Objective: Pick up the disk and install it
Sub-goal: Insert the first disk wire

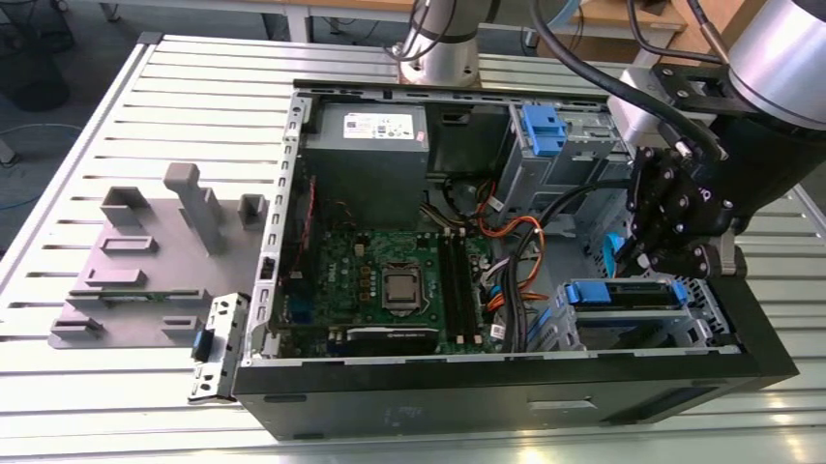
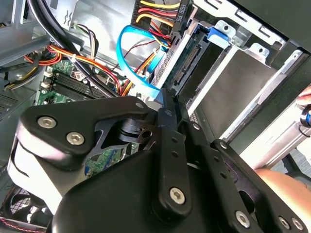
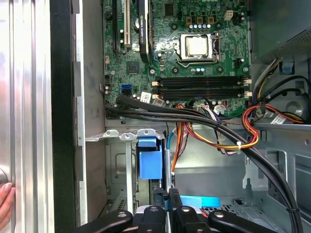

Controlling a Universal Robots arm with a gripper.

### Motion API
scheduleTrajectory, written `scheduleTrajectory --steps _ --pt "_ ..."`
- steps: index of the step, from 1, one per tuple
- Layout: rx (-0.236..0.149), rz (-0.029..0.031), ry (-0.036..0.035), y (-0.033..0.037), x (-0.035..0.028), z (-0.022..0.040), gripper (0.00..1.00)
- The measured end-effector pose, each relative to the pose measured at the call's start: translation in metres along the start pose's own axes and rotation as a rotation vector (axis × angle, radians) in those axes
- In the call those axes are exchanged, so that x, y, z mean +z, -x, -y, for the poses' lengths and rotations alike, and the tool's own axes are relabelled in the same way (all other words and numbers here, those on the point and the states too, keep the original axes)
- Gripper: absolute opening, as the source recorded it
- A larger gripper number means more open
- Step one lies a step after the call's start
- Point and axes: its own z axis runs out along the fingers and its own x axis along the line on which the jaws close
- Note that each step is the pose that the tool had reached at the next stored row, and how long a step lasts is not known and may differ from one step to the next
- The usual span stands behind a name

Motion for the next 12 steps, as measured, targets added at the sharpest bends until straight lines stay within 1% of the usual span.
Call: scheduleTrajectory --steps 6,12 --pt "0.000 0.0000 0.0000 0.0000 0.0002 0.0000 0.16" --pt "0.000 0.0000 0.0000 0.0001 0.0002 0.0021 0.16"
